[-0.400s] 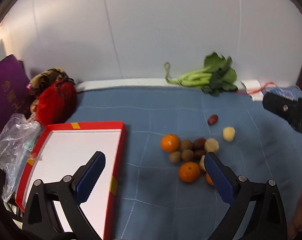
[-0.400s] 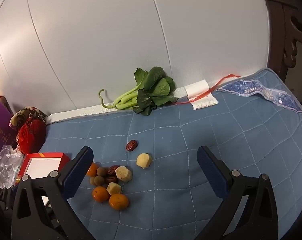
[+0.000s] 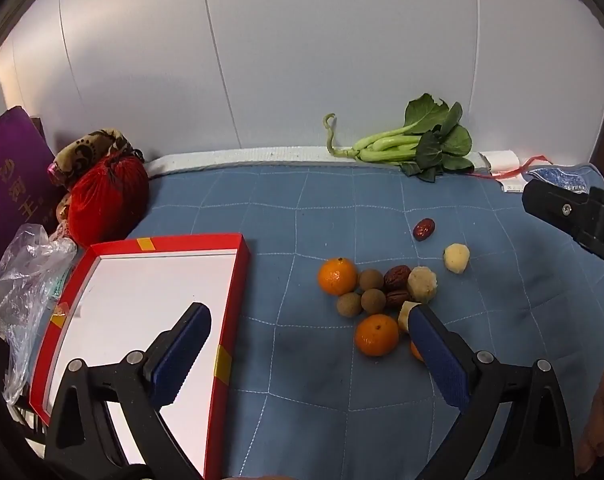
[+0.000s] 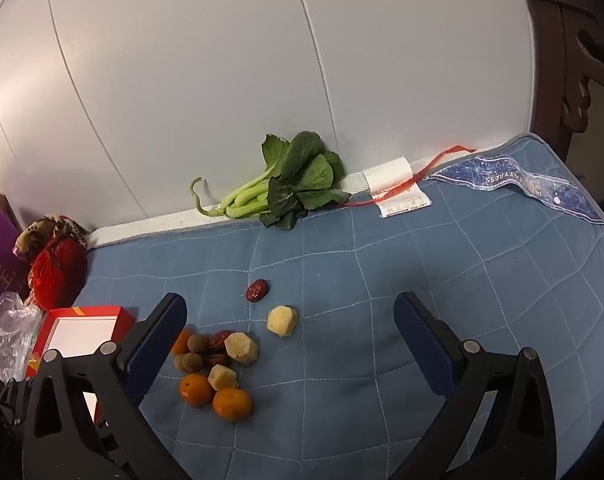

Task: Organize fruits
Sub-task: 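Move both tools toward the fruit pile on the blue cloth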

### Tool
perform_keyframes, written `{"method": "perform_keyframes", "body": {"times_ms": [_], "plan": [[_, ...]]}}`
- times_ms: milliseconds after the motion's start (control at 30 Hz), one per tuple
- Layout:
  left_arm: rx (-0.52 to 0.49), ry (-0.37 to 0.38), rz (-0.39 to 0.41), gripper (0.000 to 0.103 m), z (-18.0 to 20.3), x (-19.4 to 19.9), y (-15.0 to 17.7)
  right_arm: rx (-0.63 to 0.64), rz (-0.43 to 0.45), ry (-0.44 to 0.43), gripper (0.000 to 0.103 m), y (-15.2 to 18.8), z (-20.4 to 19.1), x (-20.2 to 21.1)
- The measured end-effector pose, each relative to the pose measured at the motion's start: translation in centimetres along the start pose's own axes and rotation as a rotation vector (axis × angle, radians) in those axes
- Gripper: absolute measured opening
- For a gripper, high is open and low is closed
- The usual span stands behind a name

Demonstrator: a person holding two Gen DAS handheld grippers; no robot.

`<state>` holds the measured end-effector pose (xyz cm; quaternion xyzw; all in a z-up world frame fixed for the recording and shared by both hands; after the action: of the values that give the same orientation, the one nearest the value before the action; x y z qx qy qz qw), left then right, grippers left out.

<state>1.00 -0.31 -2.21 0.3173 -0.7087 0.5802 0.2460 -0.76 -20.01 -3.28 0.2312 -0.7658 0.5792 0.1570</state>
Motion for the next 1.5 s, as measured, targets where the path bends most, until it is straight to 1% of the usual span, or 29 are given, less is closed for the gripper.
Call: {"method": "perform_keyframes", "body": {"times_ms": [100, 167, 200, 300, 333, 400, 467, 567, 600, 667, 733, 767, 800, 833, 900, 933, 1000, 1033, 1067, 1100, 1133, 1167, 1200, 1233, 1300, 1500], "plan": [[-0.036, 0.002, -0.027, 0.100, 0.0, -0.5, 0.2, 0.010, -0.036, 0.002, 0.103, 0.1, -0.1, -0.5], [-0.060, -0.007, -0.043, 0.099, -0.6, -1.0, 0.3, 0.027, -0.087, 0.002, 0.103, 0.3, -0.1, -1.2], [-0.068, -0.018, -0.052, 0.098, -1.3, -1.3, 0.3, 0.027, -0.111, -0.010, 0.103, 0.3, 0.0, -1.6], [-0.048, -0.022, -0.077, 0.096, -3.8, -2.1, 0.5, 0.002, -0.210, -0.093, 0.103, 0.5, 0.5, -2.8], [-0.046, -0.033, -0.080, 0.095, -4.4, -2.3, 0.6, 0.007, -0.256, -0.115, 0.103, 0.7, 0.4, -3.3], [-0.045, -0.048, -0.092, 0.093, -5.7, -2.8, 0.7, 0.039, -0.316, -0.135, 0.103, 1.5, -0.1, -4.0], [-0.033, -0.033, -0.118, 0.090, -6.6, -3.1, 0.9, 0.071, -0.368, -0.146, 0.103, 2.3, -0.6, -4.9], [-0.036, 0.000, -0.148, 0.088, -7.1, -3.2, 1.0, 0.075, -0.448, -0.183, 0.103, 3.5, -1.3, -6.2], [-0.047, 0.003, -0.151, 0.087, -6.9, -3.1, 0.9, 0.095, -0.468, -0.177, 0.103, 4.0, -1.7, -6.5], [-0.087, 0.008, -0.145, 0.087, -6.3, -2.9, 1.0, 0.161, -0.492, -0.136, 0.101, 5.0, -2.3, -7.1], [-0.121, 0.019, -0.142, 0.087, -5.6, -2.7, 1.2, 0.186, -0.516, -0.119, 0.094, 5.7, -2.5, -7.9], [-0.132, 0.025, -0.143, 0.087, -5.3, -2.6, 1.1, 0.188, -0.540, -0.113, 0.092, 6.1, -2.5, -8.4], [-0.139, 0.029, -0.143, 0.087, -5.1, -2.6, 1.0, 0.185, -0.557, -0.107, 0.087, 6.3, -2.4, -8.8], [-0.146, 0.035, -0.142, 0.087, -4.8, -2.6, 0.9, 0.180, -0.569, -0.090, 0.085, 6.7, -2.2, -9.3], [-0.153, 0.049, -0.144, 0.087, -4.3, -2.5, 0.8, 0.203, -0.558, -0.073, 0.084, 7.0, -2.4, -9.5], [-0.157, 0.059, -0.145, 0.087, -4.0, -2.4, 0.8, 0.225, -0.539, -0.063, 0.082, 7.0, -2.7, -9.5], [-0.168, 0.079, -0.143, 0.087, -3.5, -2.3, 0.8, 0.269, -0.543, -0.033, 0.071, 7.1, -3.0, -9.8], [-0.178, 0.089, -0.141, 0.087, -3.1, -2.3, 0.8, 0.296, -0.549, -0.001, 0.063, 7.5, -3.0, -10.0], [-0.189, 0.095, -0.140, 0.087, -2.7, -2.4, 0.7, 0.311, -0.540, 0.008, 0.061, 7.5, -3.2, -10.0], [-0.202, 0.102, -0.139, 0.087, -2.1, -2.4, 0.7, 0.321, -0.533, 0.014, 0.054, 7.5, -3.2, -9.8], [-0.213, 0.113, -0.138, 0.087, -1.5, -2.4, 0.7, 0.317, -0.528, 0.001, 0.039, 7.3, -3.0, -9.5], [-0.225, 0.129, -0.137, 0.087, -0.9, -2.4, 0.6, 0.294, -0.525, -0.006, 0.031, 6.9, -2.5, -9.4], [-0.232, 0.142, -0.138, 0.088, -0.3, -2.4, 0.7, 0.266, -0.525, -0.012, 0.029, 6.5, -1.9, -9.1], [-0.238, 0.155, -0.143, 0.088, 0.1, -2.5, 0.7, 0.208, -0.524, -0.033, 0.029, 6.0, -0.9, -8.9], [-0.247, 0.179, -0.154, 0.088, 1.2, -2.8, 0.6, 0.154, -0.517, -0.053, 0.029, 5.4, 0.2, -8.2], [-0.266, 0.201, -0.197, 0.087, 3.6, -4.7, 0.7, 0.037, -0.456, -0.086, 0.029, 3.1, 2.9, -5.7]]}}
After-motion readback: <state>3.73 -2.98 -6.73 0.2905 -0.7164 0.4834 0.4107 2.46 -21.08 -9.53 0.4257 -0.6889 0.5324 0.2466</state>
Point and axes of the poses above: each gripper's, at about its wrist camera, not at the fingertips, and x roughly against the way its jaws point, z to its right, y to its underside, the point moved 1 cm from there along -x, roughly the way its jaws point, and after that the axes turned 9 degrees about -y, right-handed, at the moved point
